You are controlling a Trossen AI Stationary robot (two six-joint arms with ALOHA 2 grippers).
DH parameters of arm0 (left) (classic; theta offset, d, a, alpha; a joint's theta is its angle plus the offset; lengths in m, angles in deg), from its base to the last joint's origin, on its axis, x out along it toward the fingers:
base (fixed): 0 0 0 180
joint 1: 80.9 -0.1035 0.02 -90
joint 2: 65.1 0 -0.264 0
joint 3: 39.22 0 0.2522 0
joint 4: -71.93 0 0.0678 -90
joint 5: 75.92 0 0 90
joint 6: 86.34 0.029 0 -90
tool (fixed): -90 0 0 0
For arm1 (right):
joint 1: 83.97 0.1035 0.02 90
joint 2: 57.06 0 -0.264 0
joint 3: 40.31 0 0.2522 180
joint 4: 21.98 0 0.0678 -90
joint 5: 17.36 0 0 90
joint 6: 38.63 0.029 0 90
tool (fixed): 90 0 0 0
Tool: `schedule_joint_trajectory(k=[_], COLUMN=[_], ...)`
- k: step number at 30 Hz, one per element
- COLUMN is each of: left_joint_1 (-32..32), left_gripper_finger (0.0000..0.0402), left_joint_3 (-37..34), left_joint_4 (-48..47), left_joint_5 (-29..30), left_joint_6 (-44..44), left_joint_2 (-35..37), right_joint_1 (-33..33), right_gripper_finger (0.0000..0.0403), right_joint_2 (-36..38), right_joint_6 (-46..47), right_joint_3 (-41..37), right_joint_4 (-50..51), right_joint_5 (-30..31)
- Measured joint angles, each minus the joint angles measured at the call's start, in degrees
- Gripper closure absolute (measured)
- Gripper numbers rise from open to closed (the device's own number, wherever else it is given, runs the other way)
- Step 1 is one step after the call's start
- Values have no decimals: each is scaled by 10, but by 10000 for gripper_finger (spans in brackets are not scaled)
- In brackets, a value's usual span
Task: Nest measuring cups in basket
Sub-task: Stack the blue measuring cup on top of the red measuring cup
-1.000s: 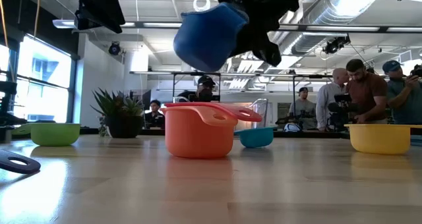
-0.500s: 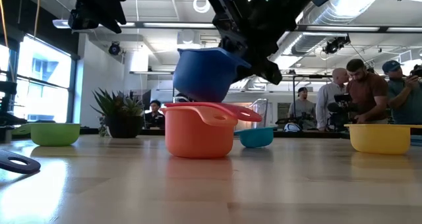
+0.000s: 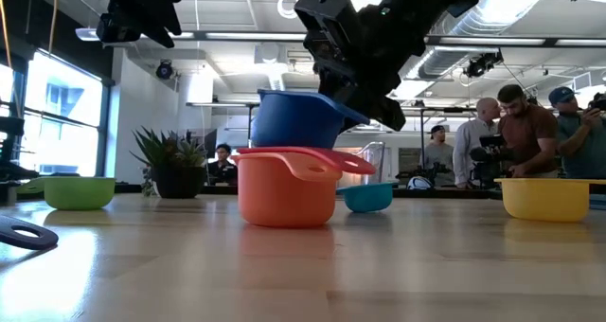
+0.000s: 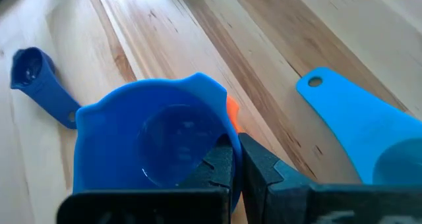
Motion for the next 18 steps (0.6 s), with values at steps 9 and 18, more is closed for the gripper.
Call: schedule_joint_trajectory(k=[9, 18], left_joint_1=[0, 0], left_gripper_finger=[312, 312], left_joint_3=[0, 0], left_joint_4=[0, 0], left_joint_5=[0, 0], left_joint_6=[0, 1], left_joint_2=[0, 0], right_joint_1=[0, 0], right_gripper_finger=[400, 348], right_joint_2=[0, 0], right_joint_6=[0, 0], right_joint_3=[0, 0], right_joint_4=[0, 0], right_joint_5=[-3, -4])
